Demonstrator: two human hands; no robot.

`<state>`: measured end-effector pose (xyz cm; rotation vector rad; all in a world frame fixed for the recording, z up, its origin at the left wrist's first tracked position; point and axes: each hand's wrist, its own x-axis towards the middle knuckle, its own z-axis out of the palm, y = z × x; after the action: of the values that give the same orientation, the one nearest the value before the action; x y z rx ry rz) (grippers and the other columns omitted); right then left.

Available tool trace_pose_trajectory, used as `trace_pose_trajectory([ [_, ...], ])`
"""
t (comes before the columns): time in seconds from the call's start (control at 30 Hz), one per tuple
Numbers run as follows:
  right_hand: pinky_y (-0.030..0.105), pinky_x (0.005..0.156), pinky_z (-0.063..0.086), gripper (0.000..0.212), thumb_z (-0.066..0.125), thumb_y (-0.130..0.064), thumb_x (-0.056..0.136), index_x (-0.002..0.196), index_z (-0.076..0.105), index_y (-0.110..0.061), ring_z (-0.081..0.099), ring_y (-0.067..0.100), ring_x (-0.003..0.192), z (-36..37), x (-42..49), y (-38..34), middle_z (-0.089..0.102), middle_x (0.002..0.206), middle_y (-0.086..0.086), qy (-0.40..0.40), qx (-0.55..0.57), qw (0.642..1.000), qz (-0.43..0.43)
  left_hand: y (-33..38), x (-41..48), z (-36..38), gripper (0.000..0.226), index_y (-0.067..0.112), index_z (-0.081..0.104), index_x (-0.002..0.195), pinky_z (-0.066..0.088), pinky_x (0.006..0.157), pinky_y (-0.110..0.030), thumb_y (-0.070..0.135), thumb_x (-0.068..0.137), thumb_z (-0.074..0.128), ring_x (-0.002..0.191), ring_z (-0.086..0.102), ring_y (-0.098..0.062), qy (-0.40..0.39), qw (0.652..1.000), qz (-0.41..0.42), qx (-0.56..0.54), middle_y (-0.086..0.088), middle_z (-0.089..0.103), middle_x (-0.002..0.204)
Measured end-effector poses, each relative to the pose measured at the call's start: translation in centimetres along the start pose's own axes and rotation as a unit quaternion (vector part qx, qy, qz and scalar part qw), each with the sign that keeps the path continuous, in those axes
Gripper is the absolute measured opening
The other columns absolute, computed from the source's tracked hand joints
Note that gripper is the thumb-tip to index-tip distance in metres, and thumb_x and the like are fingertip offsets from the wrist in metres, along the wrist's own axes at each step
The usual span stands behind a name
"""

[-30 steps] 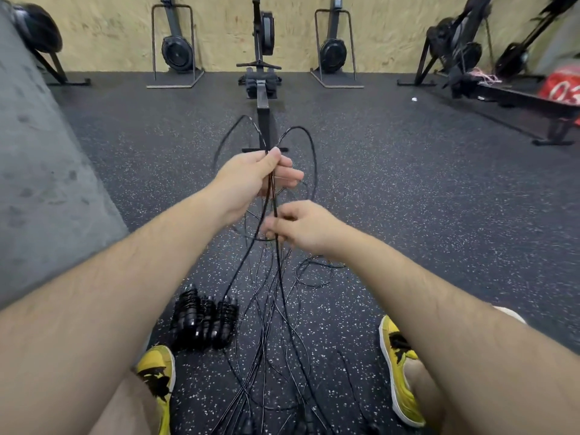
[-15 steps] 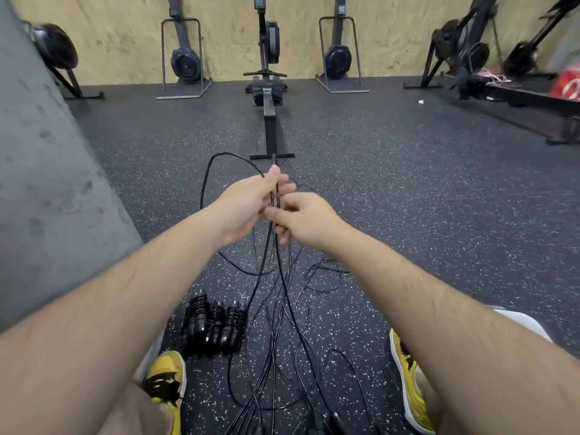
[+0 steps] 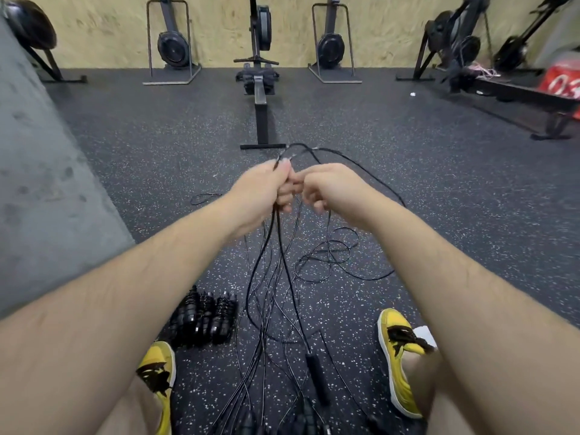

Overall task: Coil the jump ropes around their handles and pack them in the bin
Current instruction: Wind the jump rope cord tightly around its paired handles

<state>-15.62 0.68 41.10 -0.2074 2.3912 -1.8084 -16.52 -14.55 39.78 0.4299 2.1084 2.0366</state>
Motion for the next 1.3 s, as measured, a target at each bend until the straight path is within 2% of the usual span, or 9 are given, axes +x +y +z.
trace_pose_trajectory([
  [0.17,0.016,0.056,0.045,0.026,0.073,-0.027,0.088,0.112,0.069,-0.02,0.055,0.001,0.06,1.6,-2.2,1.7,0.065,0.087,-0.004,-0.146,-0.182,0.972,0.019,2.5,1.0,0.8,0.035,0.016,0.047,0.084,0.026,0.053,-0.024,0.031,0.111,0.031,0.051,0.023,-0.01,0.018,0.986,0.0,-0.166,0.006,0.025,0.06],
  [0.33,0.022,0.056,0.049,0.013,0.064,-0.021,0.097,0.092,0.07,-0.011,0.058,0.011,0.051,2.6,-1.5,1.5,0.065,0.073,0.003,-0.065,-0.14,0.987,-0.053,2.6,0.5,-0.2,0.049,0.008,0.059,0.107,0.046,0.078,-0.03,0.051,0.106,0.036,0.076,0.06,-0.016,0.037,0.997,-0.016,-0.067,-0.002,0.062,0.083],
  [0.4,0.03,0.058,0.054,0.014,0.066,-0.021,0.096,0.085,0.068,-0.012,0.063,0.015,0.052,2.0,-1.0,1.0,0.067,0.068,0.004,-0.012,-0.115,0.99,-0.082,1.8,-0.2,-1.4,0.067,0.002,0.058,0.124,0.044,0.103,-0.039,0.062,0.1,0.04,0.105,0.062,-0.023,-0.028,0.999,-0.036,-0.006,-0.011,0.067,0.112],
  [0.47,0.035,0.059,0.057,0.026,0.067,-0.025,0.095,0.084,0.066,-0.001,0.065,0.017,0.053,1.5,-0.5,0.5,0.07,0.069,0.008,0.047,-0.1,0.989,-0.094,0.5,-1.4,-2.4,0.053,0.004,0.06,0.122,0.041,0.109,-0.047,0.05,0.098,0.051,0.109,0.063,-0.024,-0.137,0.988,-0.06,0.022,-0.012,0.065,0.114],
  [0.53,0.032,0.056,0.055,0.04,0.069,-0.029,0.093,0.089,0.062,0.01,0.061,0.017,0.05,1.2,-0.1,0.1,0.069,0.068,0.011,0.097,-0.067,0.989,-0.092,-1.5,-2.2,-2.7,0.034,0.008,0.061,0.119,0.044,0.109,-0.046,0.033,0.095,0.061,0.113,0.067,-0.022,-0.182,0.974,-0.097,0.09,-0.007,0.071,0.116],
  [0.67,0.03,0.052,0.05,0.041,0.068,-0.034,0.094,0.08,0.06,0.004,0.055,0.018,0.05,1.0,0.2,0.2,0.064,0.065,0.007,0.123,-0.016,0.988,-0.092,-3.2,-2.2,-1.5,0.016,0.009,0.067,0.103,0.054,0.099,-0.048,0.016,0.104,0.052,0.099,0.074,-0.019,-0.102,0.964,-0.068,0.238,-0.006,0.078,0.098],
  [0.83,0.026,0.054,0.044,0.014,0.06,-0.011,0.091,0.103,0.065,-0.005,0.056,0.01,0.063,0.2,-0.7,0.3,0.069,0.091,0.005,-0.047,-0.045,0.997,-0.035,0.3,-1.6,-2.0,0.024,0.009,0.068,0.094,0.06,0.078,-0.036,0.013,0.106,0.048,0.082,0.075,-0.021,0.009,0.977,0.032,0.213,-0.004,0.077,0.084],
  [0.97,0.018,0.058,0.049,0.026,0.068,-0.014,0.09,0.116,0.064,-0.014,0.059,0.002,0.055,1.1,-2.4,2.3,0.072,0.092,-0.001,-0.151,-0.23,0.961,0.018,1.5,-0.7,-2.1,0.025,0.01,0.068,0.094,0.055,0.067,-0.029,0.013,0.106,0.047,0.076,0.071,-0.014,0.053,0.985,0.059,0.151,-0.004,0.073,0.084],
  [1.3,0.02,0.051,0.048,0.014,0.059,-0.015,0.099,0.091,0.066,-0.005,0.067,0.008,0.053,1.6,-1.9,2.7,0.074,0.076,0.008,-0.049,-0.278,0.959,-0.017,1.4,-0.2,-2.6,0.018,0.006,0.067,0.099,0.054,0.064,-0.027,0.022,0.102,0.059,0.074,0.064,-0.014,0.08,0.992,0.06,0.08,-0.003,0.068,0.083],
])
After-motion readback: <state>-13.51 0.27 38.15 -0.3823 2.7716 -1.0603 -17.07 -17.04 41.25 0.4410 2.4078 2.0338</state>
